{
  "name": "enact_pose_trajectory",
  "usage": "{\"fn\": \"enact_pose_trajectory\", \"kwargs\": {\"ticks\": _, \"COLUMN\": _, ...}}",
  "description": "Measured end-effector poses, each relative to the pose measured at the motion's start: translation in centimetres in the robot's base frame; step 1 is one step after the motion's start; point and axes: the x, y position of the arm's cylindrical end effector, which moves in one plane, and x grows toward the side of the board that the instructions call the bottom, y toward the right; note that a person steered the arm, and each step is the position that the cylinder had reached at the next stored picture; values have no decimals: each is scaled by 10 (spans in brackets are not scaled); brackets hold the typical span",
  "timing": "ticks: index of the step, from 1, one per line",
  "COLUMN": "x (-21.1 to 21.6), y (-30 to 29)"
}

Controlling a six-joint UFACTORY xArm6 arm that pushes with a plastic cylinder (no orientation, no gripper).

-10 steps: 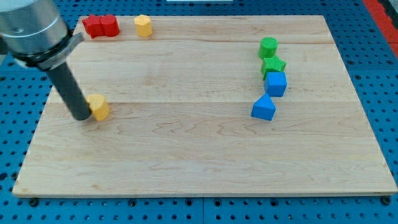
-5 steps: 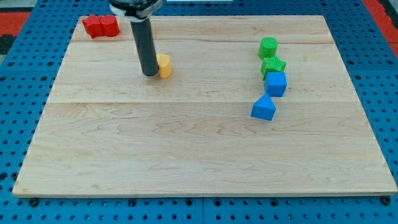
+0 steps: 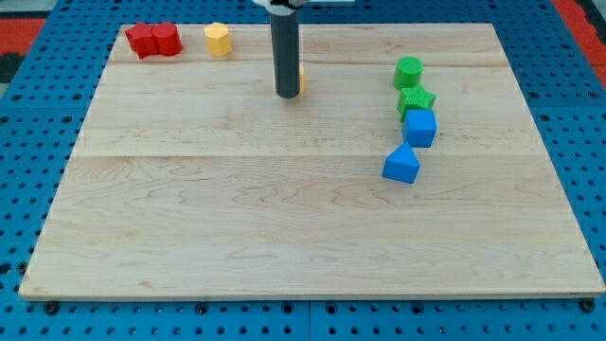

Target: Put the heart at the top center of the board

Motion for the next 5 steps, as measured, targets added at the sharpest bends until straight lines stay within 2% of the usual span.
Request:
{"fn": "enact_pose_trajectory", "kwargs": {"ticks": 1, "x": -30, "y": 13}}
{"fn": "enact_pose_trajectory", "kwargs": {"ticks": 2, "x": -42, "y": 30}}
{"fn": "enact_pose_trajectory", "kwargs": {"ticks": 5, "x": -76, "y": 21}}
